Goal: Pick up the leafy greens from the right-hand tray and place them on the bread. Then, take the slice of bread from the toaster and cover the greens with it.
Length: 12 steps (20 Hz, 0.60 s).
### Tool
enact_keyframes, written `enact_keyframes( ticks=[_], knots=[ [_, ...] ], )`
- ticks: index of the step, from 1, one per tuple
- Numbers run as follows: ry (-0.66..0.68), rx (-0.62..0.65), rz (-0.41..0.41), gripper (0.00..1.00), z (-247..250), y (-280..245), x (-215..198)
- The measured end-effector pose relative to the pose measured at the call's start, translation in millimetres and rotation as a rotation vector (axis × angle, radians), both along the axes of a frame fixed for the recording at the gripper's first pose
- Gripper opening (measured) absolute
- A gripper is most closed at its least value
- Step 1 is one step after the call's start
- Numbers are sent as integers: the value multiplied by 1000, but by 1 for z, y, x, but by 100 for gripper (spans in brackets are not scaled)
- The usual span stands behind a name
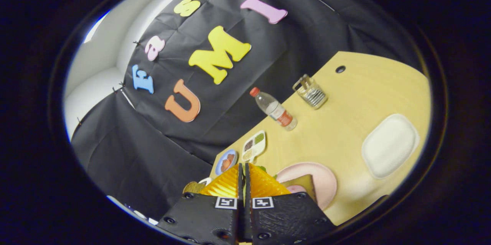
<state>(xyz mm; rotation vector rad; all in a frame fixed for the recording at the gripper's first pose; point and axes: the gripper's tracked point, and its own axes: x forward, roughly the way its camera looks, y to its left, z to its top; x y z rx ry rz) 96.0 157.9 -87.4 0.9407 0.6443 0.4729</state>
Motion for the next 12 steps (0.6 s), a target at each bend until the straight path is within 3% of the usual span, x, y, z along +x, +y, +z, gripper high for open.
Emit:
enact_keyframes(
  ticks=[5,12],
  knots=[
    [99,63,52,0,-45,46,-1],
    [152,-30,-40,0,-104,0,6]
  ],
)
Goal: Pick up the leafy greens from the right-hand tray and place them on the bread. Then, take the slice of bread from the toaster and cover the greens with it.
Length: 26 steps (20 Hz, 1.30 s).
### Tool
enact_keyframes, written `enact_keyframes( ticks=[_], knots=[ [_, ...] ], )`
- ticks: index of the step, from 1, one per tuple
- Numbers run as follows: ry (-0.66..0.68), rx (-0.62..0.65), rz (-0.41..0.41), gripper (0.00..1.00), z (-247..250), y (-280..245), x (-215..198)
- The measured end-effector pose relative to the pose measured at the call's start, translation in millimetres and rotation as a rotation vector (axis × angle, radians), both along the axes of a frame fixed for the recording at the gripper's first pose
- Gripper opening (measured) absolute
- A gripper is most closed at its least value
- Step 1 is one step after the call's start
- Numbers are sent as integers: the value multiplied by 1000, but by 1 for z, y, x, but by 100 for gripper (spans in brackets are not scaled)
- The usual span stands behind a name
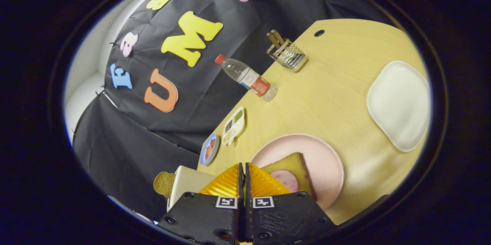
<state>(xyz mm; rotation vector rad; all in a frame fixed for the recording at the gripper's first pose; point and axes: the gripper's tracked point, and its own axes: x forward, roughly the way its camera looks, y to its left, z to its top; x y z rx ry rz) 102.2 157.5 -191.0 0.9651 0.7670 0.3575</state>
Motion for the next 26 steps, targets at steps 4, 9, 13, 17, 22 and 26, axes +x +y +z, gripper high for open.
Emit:
enact_keyframes(
  ticks=[4,9,13,17,22,26],
  knots=[
    [17,-32,-2,0,-25,-19,-2],
    [-6,-133,55,13,-41,-23,-14],
    [-77,-270,28,54,-32,-40,-15],
    [-174,-407,-53,92,-3,-59,-18],
    [-372,-596,-174,96,78,-52,-31],
    [-525,-656,-228,95,143,-10,-50]
  ],
)
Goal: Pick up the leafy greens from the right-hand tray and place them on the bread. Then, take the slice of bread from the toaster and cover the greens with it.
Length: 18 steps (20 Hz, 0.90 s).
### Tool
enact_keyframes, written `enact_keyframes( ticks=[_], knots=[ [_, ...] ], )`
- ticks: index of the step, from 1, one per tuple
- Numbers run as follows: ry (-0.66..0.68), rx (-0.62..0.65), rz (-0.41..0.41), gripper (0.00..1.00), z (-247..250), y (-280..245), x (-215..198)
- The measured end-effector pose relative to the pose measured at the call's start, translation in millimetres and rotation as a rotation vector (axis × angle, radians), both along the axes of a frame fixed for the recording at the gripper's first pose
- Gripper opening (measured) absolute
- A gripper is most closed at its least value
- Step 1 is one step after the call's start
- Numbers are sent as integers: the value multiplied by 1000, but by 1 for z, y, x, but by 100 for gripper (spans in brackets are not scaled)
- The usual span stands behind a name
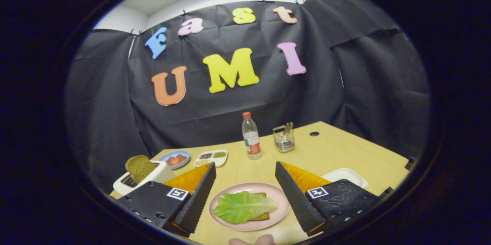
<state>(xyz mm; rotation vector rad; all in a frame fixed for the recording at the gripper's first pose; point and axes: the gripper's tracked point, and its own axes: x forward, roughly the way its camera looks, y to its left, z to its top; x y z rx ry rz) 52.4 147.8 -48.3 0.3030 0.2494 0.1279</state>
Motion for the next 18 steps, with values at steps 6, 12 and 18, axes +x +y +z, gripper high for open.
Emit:
enact_keyframes(
  ticks=[6,12,18],
  knots=[
    [-75,-31,123,96,40,121,-28],
    [-58,-56,232,96,32,224,-44],
    [65,-159,222,95,-6,263,-22]
  ],
)
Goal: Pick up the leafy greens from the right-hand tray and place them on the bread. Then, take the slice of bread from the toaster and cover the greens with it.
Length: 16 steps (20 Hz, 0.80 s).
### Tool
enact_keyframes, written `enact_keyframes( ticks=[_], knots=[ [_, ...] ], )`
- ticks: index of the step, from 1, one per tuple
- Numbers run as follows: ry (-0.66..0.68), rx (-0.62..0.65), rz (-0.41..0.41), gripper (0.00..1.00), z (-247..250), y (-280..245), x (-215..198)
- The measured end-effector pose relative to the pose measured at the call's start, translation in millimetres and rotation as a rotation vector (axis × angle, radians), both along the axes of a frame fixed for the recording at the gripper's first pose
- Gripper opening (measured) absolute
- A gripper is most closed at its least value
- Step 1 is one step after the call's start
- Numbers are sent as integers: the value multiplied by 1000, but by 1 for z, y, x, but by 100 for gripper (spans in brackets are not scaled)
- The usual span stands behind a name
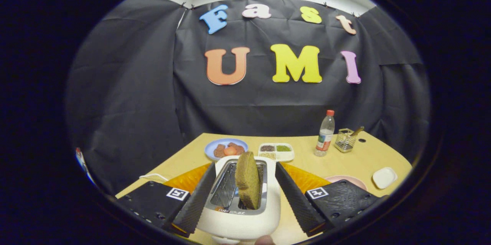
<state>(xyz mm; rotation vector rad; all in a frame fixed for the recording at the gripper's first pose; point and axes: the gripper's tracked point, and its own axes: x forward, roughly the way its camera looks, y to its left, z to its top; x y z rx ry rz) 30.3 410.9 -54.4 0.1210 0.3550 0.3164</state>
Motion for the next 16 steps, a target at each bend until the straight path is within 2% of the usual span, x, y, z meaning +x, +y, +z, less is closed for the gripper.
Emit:
enact_keyframes(
  ticks=[3,5,13,14,15,16],
  knots=[
    [73,-19,-11,88,-19,3,9],
    [101,-17,-20,78,-25,2,13],
    [92,-2,-64,16,-24,-5,20],
    [99,15,-72,16,-21,-8,19],
    [98,36,-69,8,-17,-10,19],
    [97,58,-60,8,-12,-9,17]
  ],
)
